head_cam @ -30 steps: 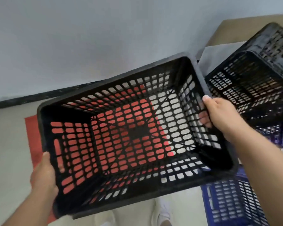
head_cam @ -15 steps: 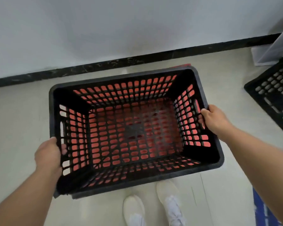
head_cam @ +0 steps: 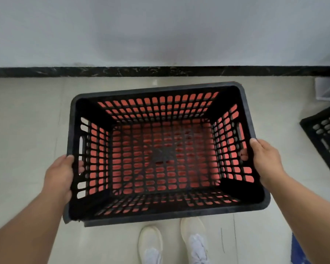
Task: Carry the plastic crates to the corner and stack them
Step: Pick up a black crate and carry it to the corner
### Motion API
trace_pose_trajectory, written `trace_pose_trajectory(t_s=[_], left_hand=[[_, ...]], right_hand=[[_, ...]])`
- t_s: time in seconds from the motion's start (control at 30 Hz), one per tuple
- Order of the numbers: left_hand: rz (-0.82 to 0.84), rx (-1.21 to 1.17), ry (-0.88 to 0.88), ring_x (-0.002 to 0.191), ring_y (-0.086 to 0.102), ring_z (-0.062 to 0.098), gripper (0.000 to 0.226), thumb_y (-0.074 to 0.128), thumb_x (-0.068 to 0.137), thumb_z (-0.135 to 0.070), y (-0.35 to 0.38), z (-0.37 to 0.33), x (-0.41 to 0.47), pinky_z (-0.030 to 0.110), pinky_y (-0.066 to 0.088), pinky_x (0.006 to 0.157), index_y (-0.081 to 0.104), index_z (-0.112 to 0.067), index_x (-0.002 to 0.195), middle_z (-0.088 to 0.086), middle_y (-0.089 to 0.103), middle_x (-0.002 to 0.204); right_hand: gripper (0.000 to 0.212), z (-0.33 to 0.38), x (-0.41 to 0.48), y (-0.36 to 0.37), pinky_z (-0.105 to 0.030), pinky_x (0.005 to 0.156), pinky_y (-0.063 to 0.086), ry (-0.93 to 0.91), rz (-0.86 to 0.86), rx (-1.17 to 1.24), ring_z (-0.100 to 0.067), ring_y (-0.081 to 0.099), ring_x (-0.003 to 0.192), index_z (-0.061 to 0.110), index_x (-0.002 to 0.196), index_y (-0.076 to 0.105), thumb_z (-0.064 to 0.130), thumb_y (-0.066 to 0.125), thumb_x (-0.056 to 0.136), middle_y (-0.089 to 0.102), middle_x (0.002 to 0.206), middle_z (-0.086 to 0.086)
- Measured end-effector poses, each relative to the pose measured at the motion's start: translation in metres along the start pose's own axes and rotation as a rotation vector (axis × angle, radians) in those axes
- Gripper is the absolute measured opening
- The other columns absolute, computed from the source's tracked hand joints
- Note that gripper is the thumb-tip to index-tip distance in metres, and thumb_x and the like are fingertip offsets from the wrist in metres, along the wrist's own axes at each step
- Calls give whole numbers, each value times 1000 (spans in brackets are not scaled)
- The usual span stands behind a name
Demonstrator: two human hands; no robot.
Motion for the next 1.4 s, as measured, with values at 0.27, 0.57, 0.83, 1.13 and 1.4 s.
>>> trace_pose_trajectory(t_s=[0.27,0.57,0.83,1.13,1.4], left_hand=[[-126,-220,-87,68,56,18,20,45,95,-22,-116,21,17,38,49,62,62,-14,89,7,64,83],[-299,-439,-190,69,57,17,18,46,96,-21,-312,64,73,38,51,65,63,-15,93,6,65,83],[-506,-603,-313,75,61,18,17,48,94,-21,-468,138,101,46,52,86,62,-19,83,6,67,86],[-767,-822,-515,74,61,17,17,49,94,-21,-545,224,114,44,53,87,63,-14,99,4,66,83],[-872,-979,-615,70,60,17,29,48,94,-21,-548,276,131,35,51,68,61,-9,117,6,66,83]], right_hand=[[27,87,-51,79,-33,61,47,-179,112,-130,-24,55,64,5,95,62,22,42,97,61,77,-12],[28,167,-181,275,-29,59,47,-288,287,-265,-23,55,63,4,97,64,22,44,98,62,76,-11],[29,183,-291,475,-29,57,43,-392,450,-451,-23,57,66,1,97,64,19,41,96,64,86,-16],[26,193,-384,675,-40,78,54,-608,722,-577,-20,59,69,9,110,61,16,40,98,64,85,-12],[26,190,-432,786,-39,80,55,-768,871,-727,-20,60,70,14,115,59,15,40,98,63,82,-7]])
Point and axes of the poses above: each hand's wrist, its own x-axis towards the middle knuckle, its own y-axis out of the palm, z = x × y, the point moved 6 cm from there along x, towards the middle knuckle
